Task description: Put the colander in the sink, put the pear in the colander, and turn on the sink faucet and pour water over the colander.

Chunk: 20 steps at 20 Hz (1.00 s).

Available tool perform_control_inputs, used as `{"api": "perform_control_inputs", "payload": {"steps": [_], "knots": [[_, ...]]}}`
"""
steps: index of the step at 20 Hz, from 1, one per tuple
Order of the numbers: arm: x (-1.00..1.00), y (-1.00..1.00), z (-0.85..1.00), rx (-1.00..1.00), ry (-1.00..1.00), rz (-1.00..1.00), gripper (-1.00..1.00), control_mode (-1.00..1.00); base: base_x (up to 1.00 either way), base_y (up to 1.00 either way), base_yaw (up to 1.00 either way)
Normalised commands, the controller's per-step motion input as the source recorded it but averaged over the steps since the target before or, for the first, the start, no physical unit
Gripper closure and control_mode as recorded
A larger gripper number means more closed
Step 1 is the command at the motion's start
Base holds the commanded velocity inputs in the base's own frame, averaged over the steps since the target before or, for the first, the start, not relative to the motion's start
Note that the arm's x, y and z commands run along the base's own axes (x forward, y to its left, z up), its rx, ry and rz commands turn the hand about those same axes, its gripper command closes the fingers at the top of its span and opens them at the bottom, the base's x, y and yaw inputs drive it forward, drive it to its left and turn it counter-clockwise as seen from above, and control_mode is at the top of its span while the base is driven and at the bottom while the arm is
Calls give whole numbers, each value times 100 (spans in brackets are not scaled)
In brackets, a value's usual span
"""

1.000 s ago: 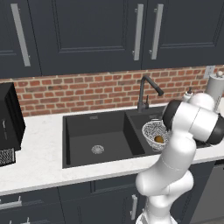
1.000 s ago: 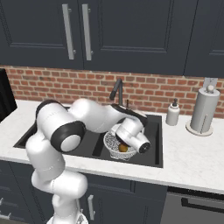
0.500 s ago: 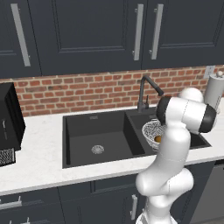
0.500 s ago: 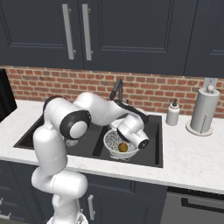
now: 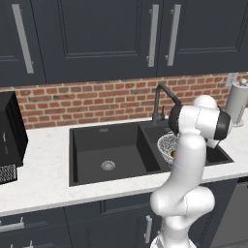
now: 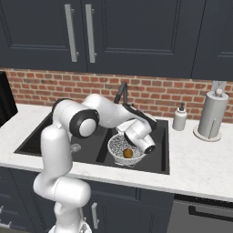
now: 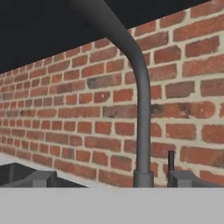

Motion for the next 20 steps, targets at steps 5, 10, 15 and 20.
{"api": "perform_control_inputs", "payload": {"steps": [5,10,15,20], "knots": [[36,0,0,0,-1,0,-100,-100,0,0,0],[36,0,0,0,0,0,-100,-100,0,0,0],[16,0,0,0,0,5,-100,-100,0,0,0],[0,0,0,1,-1,10,-100,-100,0,0,0]]}}
